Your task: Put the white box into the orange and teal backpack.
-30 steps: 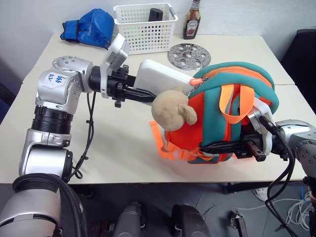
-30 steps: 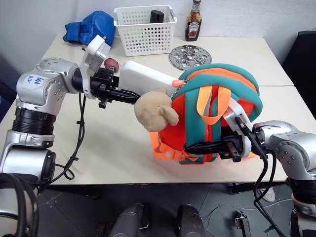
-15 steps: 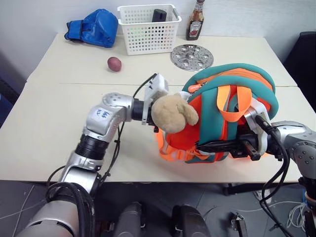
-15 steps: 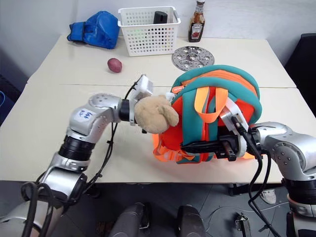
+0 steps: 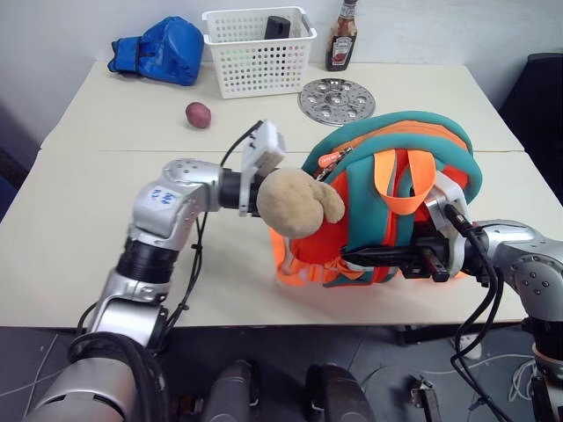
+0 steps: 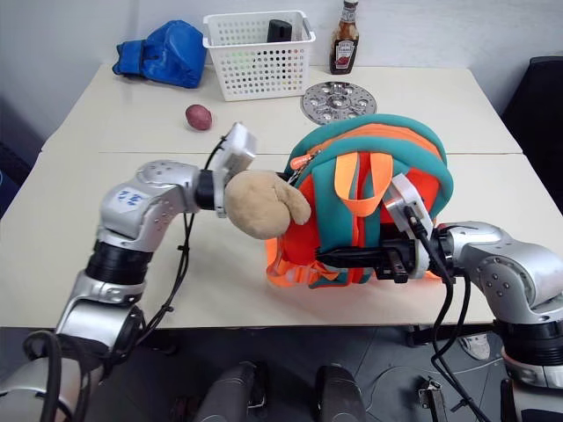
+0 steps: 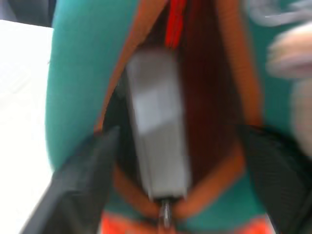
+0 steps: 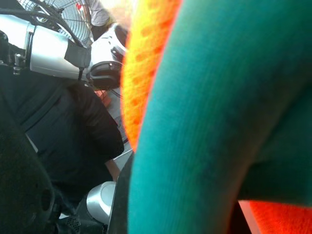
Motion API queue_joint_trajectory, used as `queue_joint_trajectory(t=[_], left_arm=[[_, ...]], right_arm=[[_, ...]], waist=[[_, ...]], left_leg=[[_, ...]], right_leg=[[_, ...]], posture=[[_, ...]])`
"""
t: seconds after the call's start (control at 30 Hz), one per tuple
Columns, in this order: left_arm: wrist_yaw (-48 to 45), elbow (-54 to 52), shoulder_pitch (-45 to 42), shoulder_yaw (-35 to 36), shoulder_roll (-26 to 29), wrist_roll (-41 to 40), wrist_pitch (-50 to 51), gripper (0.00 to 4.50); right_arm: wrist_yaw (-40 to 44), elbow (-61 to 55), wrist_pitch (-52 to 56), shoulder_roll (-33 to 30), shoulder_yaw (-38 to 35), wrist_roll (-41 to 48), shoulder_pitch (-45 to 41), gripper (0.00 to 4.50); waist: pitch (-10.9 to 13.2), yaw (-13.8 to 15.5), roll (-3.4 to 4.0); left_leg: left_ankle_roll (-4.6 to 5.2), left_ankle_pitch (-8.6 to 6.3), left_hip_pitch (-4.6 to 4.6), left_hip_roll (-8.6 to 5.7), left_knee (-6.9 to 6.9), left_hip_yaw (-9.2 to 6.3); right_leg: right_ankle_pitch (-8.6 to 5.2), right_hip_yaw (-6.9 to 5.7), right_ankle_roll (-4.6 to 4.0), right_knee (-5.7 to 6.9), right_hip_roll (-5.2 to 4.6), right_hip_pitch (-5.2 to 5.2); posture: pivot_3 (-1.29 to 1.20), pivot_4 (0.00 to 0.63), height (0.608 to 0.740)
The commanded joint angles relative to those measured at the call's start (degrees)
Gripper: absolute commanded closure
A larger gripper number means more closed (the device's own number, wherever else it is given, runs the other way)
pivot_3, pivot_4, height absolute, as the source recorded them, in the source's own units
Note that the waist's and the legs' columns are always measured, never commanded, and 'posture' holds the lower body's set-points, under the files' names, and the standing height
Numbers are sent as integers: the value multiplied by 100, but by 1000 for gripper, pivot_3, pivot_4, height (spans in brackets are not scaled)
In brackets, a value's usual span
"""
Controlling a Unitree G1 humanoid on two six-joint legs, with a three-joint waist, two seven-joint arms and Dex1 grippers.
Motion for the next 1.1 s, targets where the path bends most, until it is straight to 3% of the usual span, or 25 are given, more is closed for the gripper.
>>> queue_joint_trajectory(t=[0.03, 0.27, 0.37, 0.5, 0.73, 1.1], left_arm=[[-376, -759, 142, 433, 531, -530, 227, 319], [-907, -1290, 643, 1064, 1904, -942, 399, 319], [-776, -1399, 650, 1401, 2207, -1192, 509, 319], [22, -1711, 466, 1542, 1952, -1261, 596, 319], [1389, -1570, 327, 837, 1264, 99, -494, 319], [1028, -1191, 313, 330, 835, -32, -509, 319]], right_arm=[[-75, -29, -135, 82, 5, -72, -58, 4500], [-121, 138, -203, 192, 116, -296, -177, 4500], [-96, 191, -220, 213, 148, -338, -227, 4500], [-59, 230, -230, 226, 174, -372, -264, 4500], [-61, 204, -211, 221, 185, -335, -266, 4500], [-151, 81, -173, 224, 95, -237, -181, 4500]], waist=[[0, 5, 0], [0, -7, 1], [1, 0, 2], [1, 37, 1], [1, 24, 1], [1, 23, 1]], left_leg=[[0, 0, 0, 0, 0, 0], [0, -2, 0, -1, -1, 1], [-3, -4, 0, 0, -6, 2], [2, -8, 0, -2, -5, 0], [6, -9, 0, -6, -3, 4], [4, -11, 1, -2, -1, 9]], right_leg=[[0, 1, 0, 0, -1, 0], [-1, 3, -1, -3, -2, 1], [-2, 3, -3, -3, -1, -2], [-2, 4, -3, -5, -4, 2], [-1, 6, -2, -3, -3, 2], [-1, 8, -1, -3, 0, 0]], posture=[[0, 150, 740], [0, 150, 740], [0, 150, 740], [0, 150, 740], [0, 150, 740], [0, 150, 740]])
